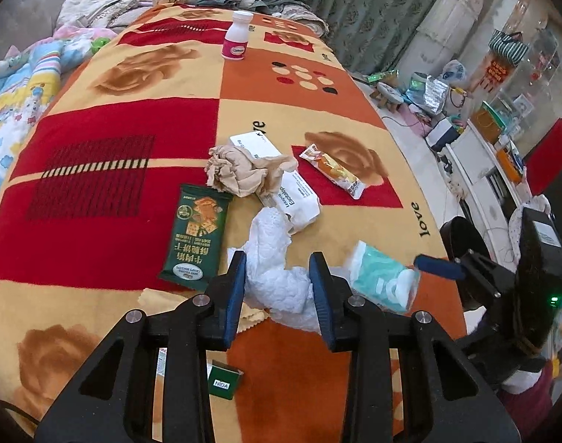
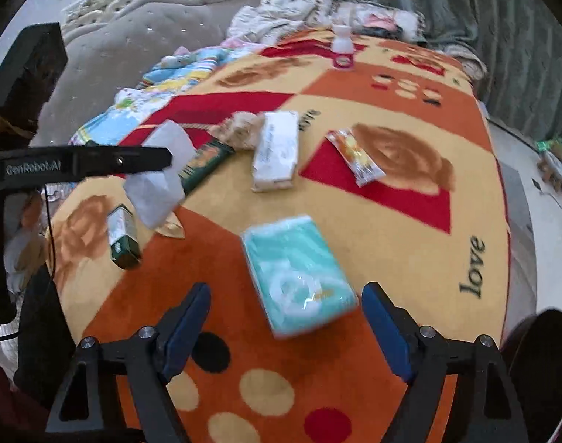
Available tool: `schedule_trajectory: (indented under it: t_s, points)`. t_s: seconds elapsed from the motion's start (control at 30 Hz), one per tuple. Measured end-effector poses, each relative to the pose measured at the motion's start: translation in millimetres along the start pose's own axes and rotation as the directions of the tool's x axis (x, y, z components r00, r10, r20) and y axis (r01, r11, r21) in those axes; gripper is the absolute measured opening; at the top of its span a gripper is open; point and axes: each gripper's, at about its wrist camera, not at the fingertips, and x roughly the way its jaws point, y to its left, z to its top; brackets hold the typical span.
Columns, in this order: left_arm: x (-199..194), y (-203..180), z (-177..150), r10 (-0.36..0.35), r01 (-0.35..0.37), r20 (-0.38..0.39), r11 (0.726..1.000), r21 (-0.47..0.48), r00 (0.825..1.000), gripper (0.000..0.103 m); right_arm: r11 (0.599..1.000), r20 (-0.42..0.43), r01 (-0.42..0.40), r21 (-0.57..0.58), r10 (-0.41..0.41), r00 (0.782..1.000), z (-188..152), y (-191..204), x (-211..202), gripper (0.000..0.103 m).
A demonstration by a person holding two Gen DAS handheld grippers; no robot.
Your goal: Collect trash
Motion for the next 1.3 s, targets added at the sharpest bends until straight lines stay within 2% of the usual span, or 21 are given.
schedule_trajectory:
  t_s: [0.1, 0.2, 0.27, 0.37, 0.83, 1.3]
  points:
    - [-1.8, 0.7, -0.7, 0.0, 0.0, -0.001, 1.0, -0.001, 1.0, 0.032, 0.998, -0.036, 0.031, -0.046, -0.033, 0.999, 5.2, 1.8, 15.5, 0.082]
    - [-2.0, -2.1, -2.0, -0.007, 0.007, -0.004, 1.0, 0.009, 1.0, 0.032, 0.999, -0.08, 0.027, -0.03, -0.03, 0.996, 3.0, -5.9, 32.4, 0.08]
    - [-1.3, -8.2, -3.5, -0.014, 0.014, -0.008, 1.0, 0.021, 1.0, 0.032, 1.0, -0.081, 0.015, -0.012, -0.016, 0.997, -2.1, -9.6, 35.2, 0.055]
    - [2.1, -21.6, -4.0, -0.027, 0.028, -0.013, 0.999, 0.038, 1.0, 0.032, 1.0, -0.042, 0.021, 0.014, -0.02, 0.999, -9.9, -13.5, 24.2, 0.05]
    - [23.5, -122.3, -6.5, -0.112, 0.117, -0.039, 0.978, 0.171, 0.993, 0.032, 0.967, 0.079, 0.113, 0.23, -0.134, 0.988, -53.6, -66.9, -62.8, 0.049]
    - [45.4, -213.0, -6.9, -0.16, 0.169, -0.055, 0.938, 0.304, 0.986, 0.032, 0.899, 0.091, 0.221, 0.378, -0.274, 0.958, -97.8, -124.1, -116.1, 0.049]
